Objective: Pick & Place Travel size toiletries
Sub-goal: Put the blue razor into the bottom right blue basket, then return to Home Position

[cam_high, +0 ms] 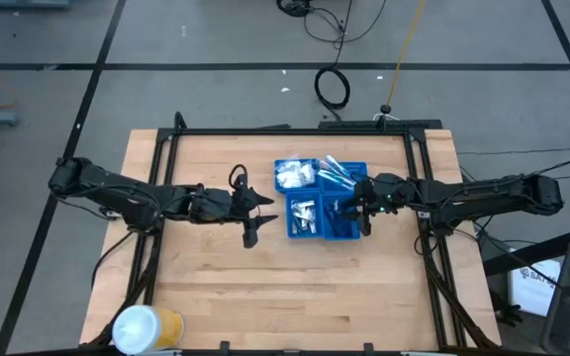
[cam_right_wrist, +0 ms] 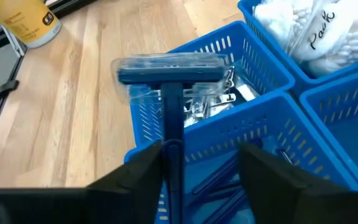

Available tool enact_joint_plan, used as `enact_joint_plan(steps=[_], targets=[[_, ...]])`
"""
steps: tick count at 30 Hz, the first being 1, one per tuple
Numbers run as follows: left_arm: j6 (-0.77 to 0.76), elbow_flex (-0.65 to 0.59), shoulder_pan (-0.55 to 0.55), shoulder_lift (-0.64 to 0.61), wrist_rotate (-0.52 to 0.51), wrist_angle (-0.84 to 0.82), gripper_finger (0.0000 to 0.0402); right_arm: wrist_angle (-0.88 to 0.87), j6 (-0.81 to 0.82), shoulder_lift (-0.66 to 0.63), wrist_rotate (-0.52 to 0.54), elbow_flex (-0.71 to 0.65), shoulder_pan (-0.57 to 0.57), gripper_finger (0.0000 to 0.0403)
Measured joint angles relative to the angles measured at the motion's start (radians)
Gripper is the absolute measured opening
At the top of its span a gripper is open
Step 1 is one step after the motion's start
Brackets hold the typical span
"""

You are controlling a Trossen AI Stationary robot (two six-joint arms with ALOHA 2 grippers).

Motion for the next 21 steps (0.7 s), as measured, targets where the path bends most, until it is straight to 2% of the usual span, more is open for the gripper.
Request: enact_joint_plan(steps=[7,14,21], targets=[[0.000,0.000,-0.002,0.000,0.000,-0.004,0.0191,-0.012,0.010,0.000,-0.012,0.000,0.000,0.0257],[-0.027,0.000,-0.001,-0.009,-0.011,-0.080,0.0191,0.007,-0.025,-0.013,-0.030,0.000,0.001,0.0294],[0.045,-0.013,-0.049,-0.219,-0.067,-0.161,0.0191,-0.032,-0.044,-0.171,-0.031,0.000,-0.008,0.0294]])
